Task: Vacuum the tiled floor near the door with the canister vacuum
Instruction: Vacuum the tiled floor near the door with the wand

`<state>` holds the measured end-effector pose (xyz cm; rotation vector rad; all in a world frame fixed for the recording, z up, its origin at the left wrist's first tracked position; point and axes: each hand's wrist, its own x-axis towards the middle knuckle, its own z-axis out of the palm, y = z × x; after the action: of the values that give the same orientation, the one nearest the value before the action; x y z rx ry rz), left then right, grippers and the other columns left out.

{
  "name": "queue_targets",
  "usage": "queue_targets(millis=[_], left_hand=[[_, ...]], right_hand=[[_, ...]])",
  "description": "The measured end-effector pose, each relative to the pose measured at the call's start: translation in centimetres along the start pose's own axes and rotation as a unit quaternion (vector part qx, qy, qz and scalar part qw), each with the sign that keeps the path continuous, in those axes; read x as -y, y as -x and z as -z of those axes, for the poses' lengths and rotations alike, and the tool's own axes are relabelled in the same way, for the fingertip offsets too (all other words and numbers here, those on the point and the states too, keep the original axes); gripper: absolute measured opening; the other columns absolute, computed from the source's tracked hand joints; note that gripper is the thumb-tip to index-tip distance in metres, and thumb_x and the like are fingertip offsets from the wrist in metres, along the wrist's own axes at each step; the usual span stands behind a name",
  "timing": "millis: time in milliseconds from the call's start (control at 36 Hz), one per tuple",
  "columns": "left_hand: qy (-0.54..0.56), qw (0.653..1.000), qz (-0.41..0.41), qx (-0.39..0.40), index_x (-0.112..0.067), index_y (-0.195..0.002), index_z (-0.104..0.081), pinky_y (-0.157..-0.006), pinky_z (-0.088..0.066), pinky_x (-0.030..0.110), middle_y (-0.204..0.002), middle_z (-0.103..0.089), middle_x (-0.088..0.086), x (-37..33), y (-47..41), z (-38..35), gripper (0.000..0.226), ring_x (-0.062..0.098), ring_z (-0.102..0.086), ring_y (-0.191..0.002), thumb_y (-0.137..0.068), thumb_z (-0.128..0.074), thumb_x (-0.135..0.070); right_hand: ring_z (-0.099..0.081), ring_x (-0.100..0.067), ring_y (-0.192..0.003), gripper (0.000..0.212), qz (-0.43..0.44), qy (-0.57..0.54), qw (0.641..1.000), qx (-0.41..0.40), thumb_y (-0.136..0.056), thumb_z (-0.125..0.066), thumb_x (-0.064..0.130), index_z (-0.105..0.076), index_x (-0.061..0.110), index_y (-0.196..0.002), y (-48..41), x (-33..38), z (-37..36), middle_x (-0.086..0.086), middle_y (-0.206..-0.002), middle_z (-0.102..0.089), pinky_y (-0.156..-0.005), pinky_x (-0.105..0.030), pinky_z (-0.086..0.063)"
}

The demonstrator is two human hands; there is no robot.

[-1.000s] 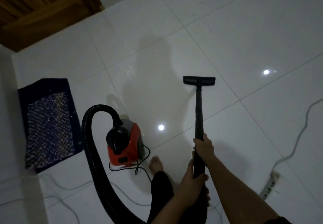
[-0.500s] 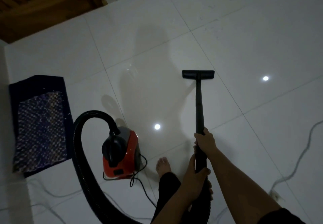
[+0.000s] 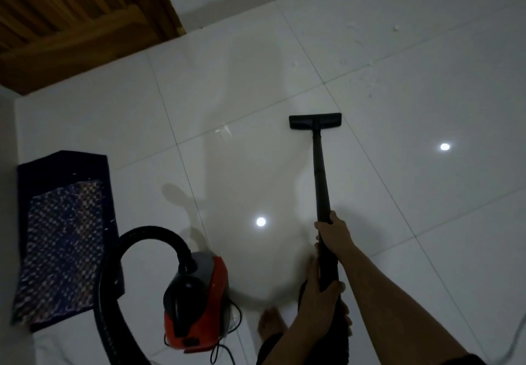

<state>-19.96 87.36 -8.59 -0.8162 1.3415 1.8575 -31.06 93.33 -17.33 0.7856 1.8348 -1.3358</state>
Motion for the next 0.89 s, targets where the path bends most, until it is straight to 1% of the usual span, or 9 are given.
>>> queue_targets(millis=[83,167,278,389,528,694,750,833,889], left_hand=[[0.036,0.999,0.008,-0.008,-0.031,-0.15,-0.017,-0.044,-0.049,0.026,-0.076,-0.059,0.018,-2.0,-2.0,-0.1,0.073,0.016,-0.057,-0.044,-0.09,-0.053,-0.009],[0.038,0.999,-0.01,-0.028,-0.025,-0.145,-0.025,-0.047,-0.05,0.023,-0.086,-0.058,0.012,-4.0,-4.5,-0.4,0.064,0.009,-0.06,-0.047,-0.089,-0.055,-0.011],[0.07,0.997,0.002,-0.029,-0.034,-0.147,-0.023,-0.054,-0.05,0.032,-0.074,-0.058,0.017,-6.6,-7.1,-1.3,0.079,0.022,-0.057,-0.05,-0.079,-0.059,-0.018],[0.101,0.995,0.002,-0.021,-0.04,-0.146,-0.021,-0.053,-0.049,0.032,-0.058,-0.058,0.011,-9.2,-9.5,-1.9,0.075,0.022,-0.056,-0.05,-0.085,-0.057,-0.015],[0.122,0.992,-0.002,-0.014,-0.039,-0.144,-0.021,-0.051,-0.048,0.031,-0.058,-0.056,0.011,-11.9,-11.6,-1.8,0.066,0.021,-0.055,-0.048,-0.094,-0.051,-0.01],[0.121,0.992,0.008,-0.023,-0.04,-0.147,-0.016,-0.056,-0.049,0.034,-0.058,-0.059,0.011,-14.2,-13.7,0.1,0.069,0.024,-0.056,-0.051,-0.095,-0.053,-0.014],[0.105,0.994,0.002,-0.025,-0.038,-0.147,-0.015,-0.055,-0.049,0.034,-0.061,-0.06,0.011,-15.0,-14.0,1.0,0.069,0.023,-0.056,-0.049,-0.096,-0.052,-0.012],[0.099,0.995,-0.019,-0.023,-0.033,-0.145,-0.02,-0.051,-0.049,0.029,-0.087,-0.063,0.023,-16.9,-14.2,2.2,0.062,0.018,-0.056,-0.045,-0.097,-0.049,-0.006],[0.098,0.995,-0.026,-0.025,-0.031,-0.14,-0.023,-0.048,-0.048,0.026,-0.091,-0.062,0.023,-18.1,-14.1,3.2,0.056,0.014,-0.055,-0.042,-0.098,-0.047,-0.004]], right_hand=[[-0.05,-0.023,-0.049,0.044,0.001,0.002,1.0,0.01,-0.094,-0.052,0.007,-0.039,0.008,-0.136,-2.0,2.2,0.3,-0.013,-0.068,-0.049,-0.043,-0.029,-0.046],[-0.049,-0.024,-0.046,0.044,0.001,0.008,1.0,0.019,-0.093,-0.052,0.008,-0.039,0.009,-0.135,-4.2,4.7,0.7,-0.013,-0.066,-0.049,-0.044,-0.03,-0.046],[-0.05,-0.023,-0.047,0.039,0.008,0.031,0.999,0.027,-0.094,-0.052,0.007,-0.04,0.008,-0.131,-6.5,8.1,1.9,-0.013,-0.067,-0.05,-0.042,-0.028,-0.046],[-0.05,-0.023,-0.05,0.04,0.02,0.06,0.997,0.031,-0.095,-0.052,0.007,-0.04,0.007,-0.133,-8.6,11.4,2.8,-0.013,-0.069,-0.051,-0.041,-0.027,-0.045],[-0.05,-0.023,-0.05,0.041,0.032,0.092,0.995,0.037,-0.095,-0.052,0.008,-0.039,0.005,-0.133,-10.7,14.4,3.0,-0.013,-0.071,-0.051,-0.039,-0.025,-0.045],[-0.052,-0.024,-0.052,0.046,0.041,0.109,0.992,0.041,-0.095,-0.052,0.009,-0.036,0.008,-0.138,-12.7,17.1,1.5,-0.013,-0.071,-0.052,-0.044,-0.029,-0.047],[-0.052,-0.024,-0.051,0.047,0.037,0.102,0.993,0.04,-0.095,-0.052,0.01,-0.036,0.01,-0.139,-13.0,18.0,0.7,-0.013,-0.07,-0.052,-0.042,-0.028,-0.046],[-0.049,-0.023,-0.048,0.041,0.032,0.094,0.994,0.041,-0.095,-0.052,0.009,-0.038,0.009,-0.134,-13.6,19.3,-0.6,-0.012,-0.067,-0.05,-0.042,-0.028,-0.045],[-0.049,-0.023,-0.047,0.037,0.031,0.094,0.994,0.04,-0.095,-0.052,0.008,-0.04,0.009,-0.13,-14.0,20.2,-1.6,-0.012,-0.067,-0.05,-0.044,-0.028,-0.044]])
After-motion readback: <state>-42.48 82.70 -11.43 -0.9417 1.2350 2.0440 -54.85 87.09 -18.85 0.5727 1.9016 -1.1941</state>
